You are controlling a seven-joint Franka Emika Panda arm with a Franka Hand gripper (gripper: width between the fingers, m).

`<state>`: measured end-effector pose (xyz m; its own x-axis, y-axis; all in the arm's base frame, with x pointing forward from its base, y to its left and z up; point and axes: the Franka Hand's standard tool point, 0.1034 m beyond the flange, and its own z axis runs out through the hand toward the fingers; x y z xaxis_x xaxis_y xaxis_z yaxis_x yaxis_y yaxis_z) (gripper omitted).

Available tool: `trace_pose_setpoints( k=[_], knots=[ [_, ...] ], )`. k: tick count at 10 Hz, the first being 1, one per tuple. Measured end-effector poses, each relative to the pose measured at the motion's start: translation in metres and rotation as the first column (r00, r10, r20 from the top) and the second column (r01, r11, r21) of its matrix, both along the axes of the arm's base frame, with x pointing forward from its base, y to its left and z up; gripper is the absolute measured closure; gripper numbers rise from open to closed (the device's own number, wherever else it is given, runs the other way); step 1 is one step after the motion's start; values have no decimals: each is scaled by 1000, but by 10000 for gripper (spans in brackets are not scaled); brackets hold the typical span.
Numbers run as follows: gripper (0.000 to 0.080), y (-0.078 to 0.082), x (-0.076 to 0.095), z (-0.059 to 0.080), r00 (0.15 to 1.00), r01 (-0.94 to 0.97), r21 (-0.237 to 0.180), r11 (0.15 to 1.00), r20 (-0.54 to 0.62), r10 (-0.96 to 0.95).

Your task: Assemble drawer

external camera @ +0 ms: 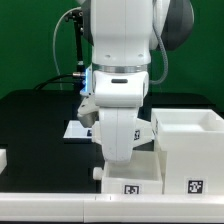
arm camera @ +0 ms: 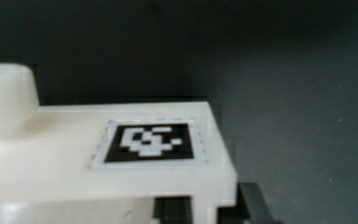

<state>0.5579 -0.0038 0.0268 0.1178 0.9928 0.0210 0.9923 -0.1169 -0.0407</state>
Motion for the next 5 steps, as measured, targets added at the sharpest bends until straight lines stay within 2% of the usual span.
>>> trace_pose_setpoints(
  k=[2,5],
  knots=[
    [761,7,-2,-1,1000,19,0,1000,-3,-19],
    [761,3,-13,-2,999,-20,3,1000,25,20]
  ],
)
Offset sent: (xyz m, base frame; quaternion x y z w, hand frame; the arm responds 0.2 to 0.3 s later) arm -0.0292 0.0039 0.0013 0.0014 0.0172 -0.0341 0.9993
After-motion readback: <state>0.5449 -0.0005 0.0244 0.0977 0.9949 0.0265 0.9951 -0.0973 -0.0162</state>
